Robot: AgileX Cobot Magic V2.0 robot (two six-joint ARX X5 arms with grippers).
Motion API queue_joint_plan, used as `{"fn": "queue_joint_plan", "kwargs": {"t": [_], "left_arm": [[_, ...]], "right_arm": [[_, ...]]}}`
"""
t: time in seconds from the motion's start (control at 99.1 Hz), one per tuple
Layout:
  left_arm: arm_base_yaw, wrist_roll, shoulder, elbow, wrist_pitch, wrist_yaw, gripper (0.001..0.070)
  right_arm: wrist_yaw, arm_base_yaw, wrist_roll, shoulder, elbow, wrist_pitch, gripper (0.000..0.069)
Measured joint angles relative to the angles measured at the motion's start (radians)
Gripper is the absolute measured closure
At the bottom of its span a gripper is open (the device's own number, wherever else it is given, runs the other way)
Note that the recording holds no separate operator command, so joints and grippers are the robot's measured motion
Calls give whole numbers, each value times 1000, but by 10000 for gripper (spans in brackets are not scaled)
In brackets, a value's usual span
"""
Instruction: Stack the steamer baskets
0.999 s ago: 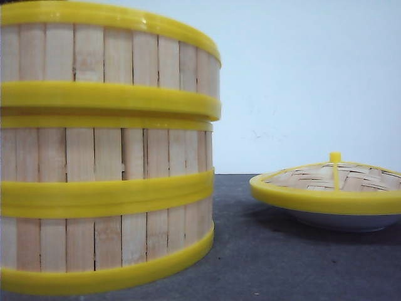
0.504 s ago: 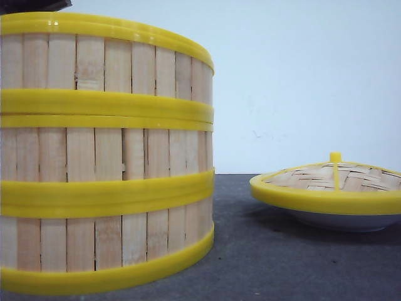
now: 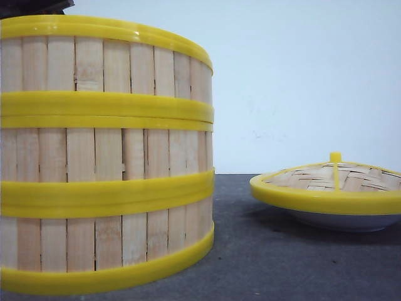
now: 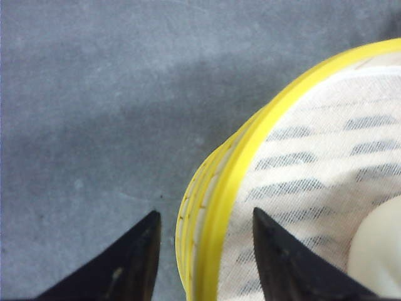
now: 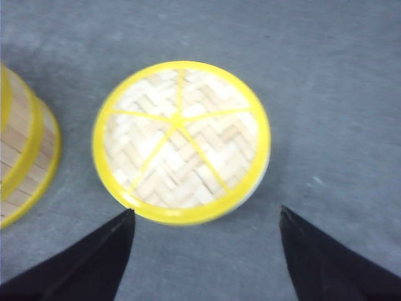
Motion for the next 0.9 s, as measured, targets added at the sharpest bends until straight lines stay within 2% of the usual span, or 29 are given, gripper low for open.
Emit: {"fn": "queue_joint_plan", "kwargs": {"t": [0.182, 0.303, 0.525, 0.898], "left_arm": [[0, 0, 0, 0, 2, 0, 436], [0, 0, 0, 0, 2, 0, 436], [0, 0, 0, 0, 6, 0, 436], [0, 0, -1, 0, 37, 0, 436]], "right_arm": [[-79, 0, -2, 113, -120, 176, 238], [-82, 0, -11, 213, -187, 299, 238], [-83, 0, -52, 390, -190, 499, 238], [-85, 0, -75, 626, -190, 660, 238]]}}
